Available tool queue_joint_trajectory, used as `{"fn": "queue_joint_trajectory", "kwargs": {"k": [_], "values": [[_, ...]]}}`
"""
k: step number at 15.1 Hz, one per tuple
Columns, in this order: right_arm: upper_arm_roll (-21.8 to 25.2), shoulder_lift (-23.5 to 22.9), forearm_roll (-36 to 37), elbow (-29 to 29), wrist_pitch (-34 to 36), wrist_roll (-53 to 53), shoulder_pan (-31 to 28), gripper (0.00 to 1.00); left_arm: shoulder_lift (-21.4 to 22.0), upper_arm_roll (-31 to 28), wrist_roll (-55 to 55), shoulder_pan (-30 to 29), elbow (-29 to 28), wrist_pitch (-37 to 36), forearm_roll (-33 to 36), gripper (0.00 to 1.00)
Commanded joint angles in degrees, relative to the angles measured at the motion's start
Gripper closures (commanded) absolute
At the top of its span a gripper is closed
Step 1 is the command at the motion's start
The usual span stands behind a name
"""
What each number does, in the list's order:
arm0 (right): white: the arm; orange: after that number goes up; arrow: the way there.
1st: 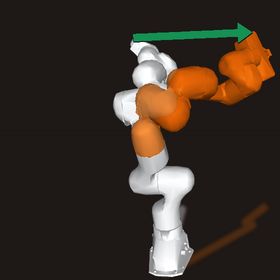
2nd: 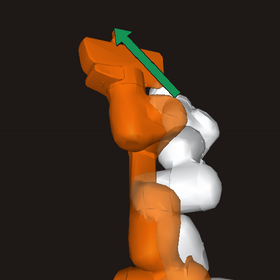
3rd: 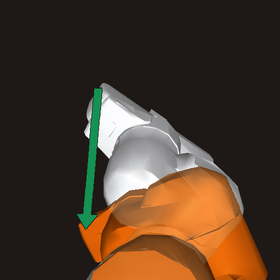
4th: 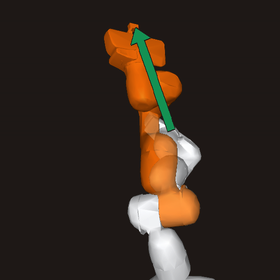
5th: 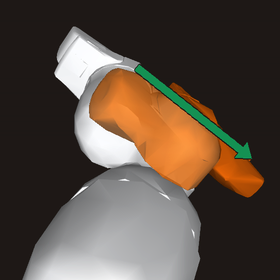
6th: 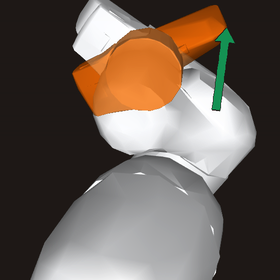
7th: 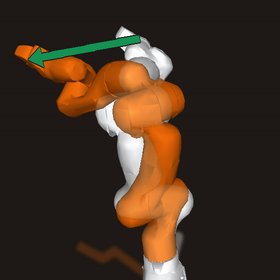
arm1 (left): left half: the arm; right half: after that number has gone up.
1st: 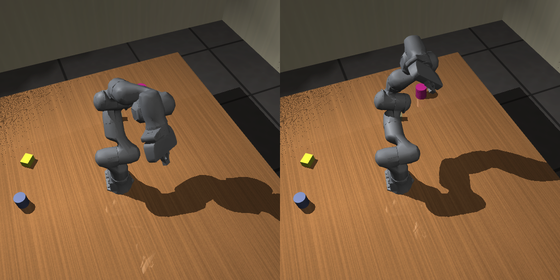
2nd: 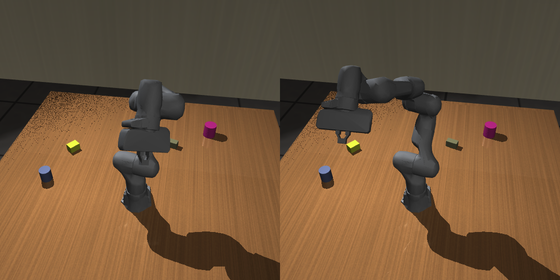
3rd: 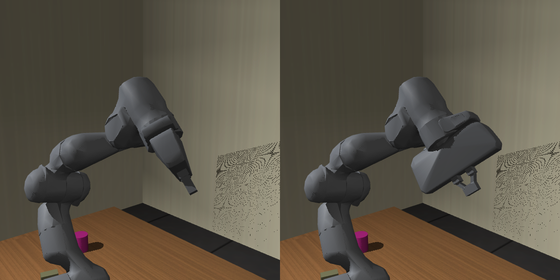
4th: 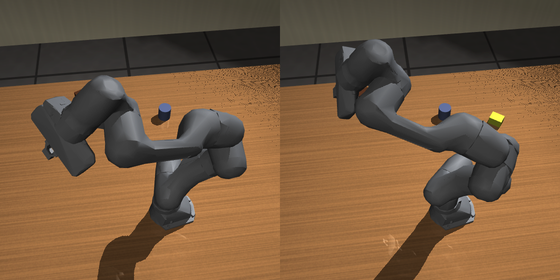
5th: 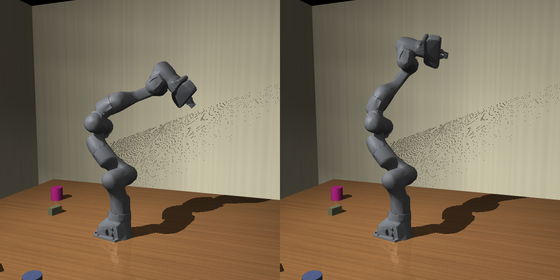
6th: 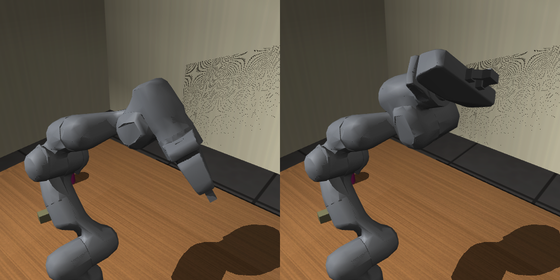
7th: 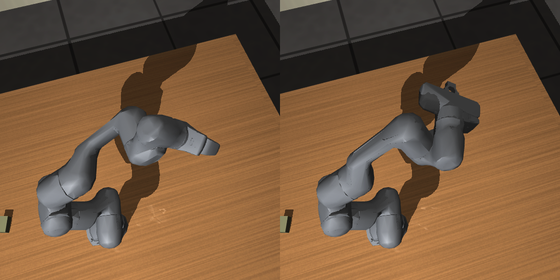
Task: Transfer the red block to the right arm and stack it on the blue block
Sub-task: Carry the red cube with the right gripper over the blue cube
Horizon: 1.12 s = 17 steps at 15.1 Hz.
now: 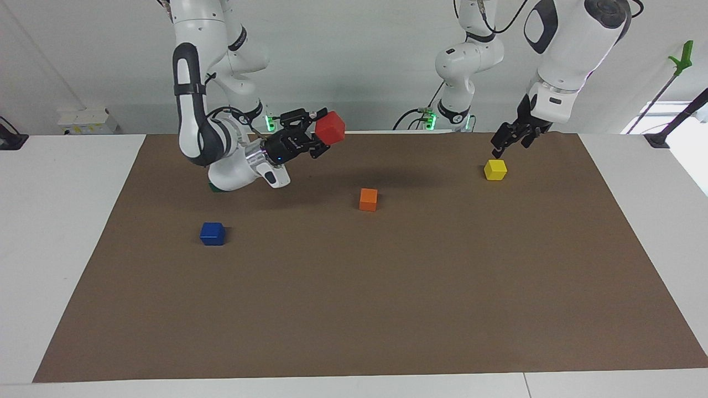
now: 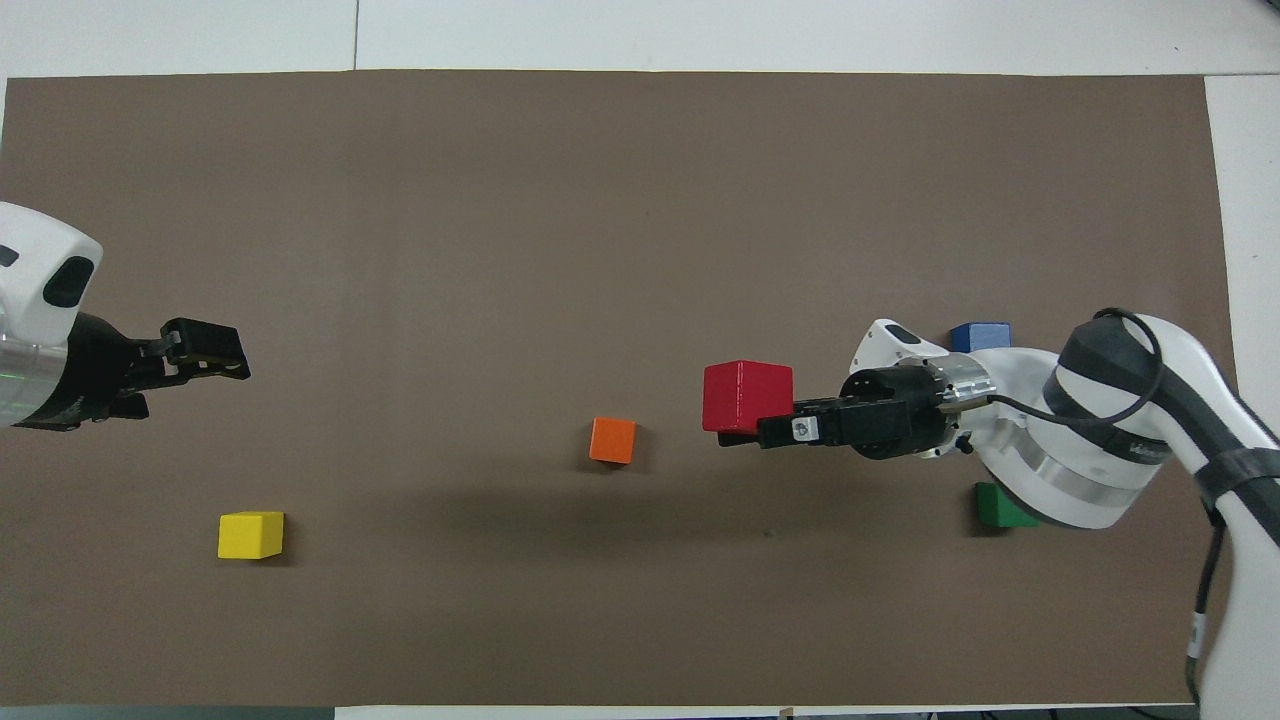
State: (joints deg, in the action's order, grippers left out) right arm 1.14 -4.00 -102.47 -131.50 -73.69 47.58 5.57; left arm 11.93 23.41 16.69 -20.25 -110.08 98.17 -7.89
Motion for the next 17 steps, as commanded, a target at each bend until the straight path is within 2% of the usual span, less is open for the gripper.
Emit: {"fn": "queue_joint_trajectory", "kwargs": {"k": [1, 2, 4, 6, 13, 15, 17], "values": [[-0.35, 6.45, 11.29, 2.03, -3.92, -8.45, -5.03, 1.00, 1.61, -1.16, -3.93, 0.21, -3.21, 3.31, 1.48, 0.00], [-0.26, 7.07, 15.42, 3.08, -3.92, -10.13, -6.43, 1.00, -1.18, -1.69, -6.47, 0.47, -0.26, 4.48, 3.48, 0.00], [-0.26, 8.30, 25.52, 5.45, -3.92, -11.89, -8.90, 1.00, -9.43, -2.31, -7.11, 5.98, 9.22, -1.11, 11.81, 0.00], [-0.26, 9.09, 35.54, 8.35, -4.01, -13.04, -10.83, 1.00, -13.41, -6.07, -7.63, 9.16, 14.70, -3.77, 13.08, 0.00], [-1.05, 10.86, 71.14, 24.43, -4.01, -28.84, -10.93, 1.00, -12.37, -8.82, -14.75, 10.14, 12.87, -3.86, 12.99, 0.00], [-1.14, 10.50, 79.14, 25.33, -5.84, -33.24, -9.79, 1.00, -12.28, -8.82, -14.76, 10.14, 12.78, -3.86, 12.90, 0.00], [-1.23, 10.59, 85.39, 24.10, -12.94, -36.23, -8.83, 1.00, -12.28, -10.13, -14.32, 13.11, 12.87, -3.95, 12.90, 0.00]]}}
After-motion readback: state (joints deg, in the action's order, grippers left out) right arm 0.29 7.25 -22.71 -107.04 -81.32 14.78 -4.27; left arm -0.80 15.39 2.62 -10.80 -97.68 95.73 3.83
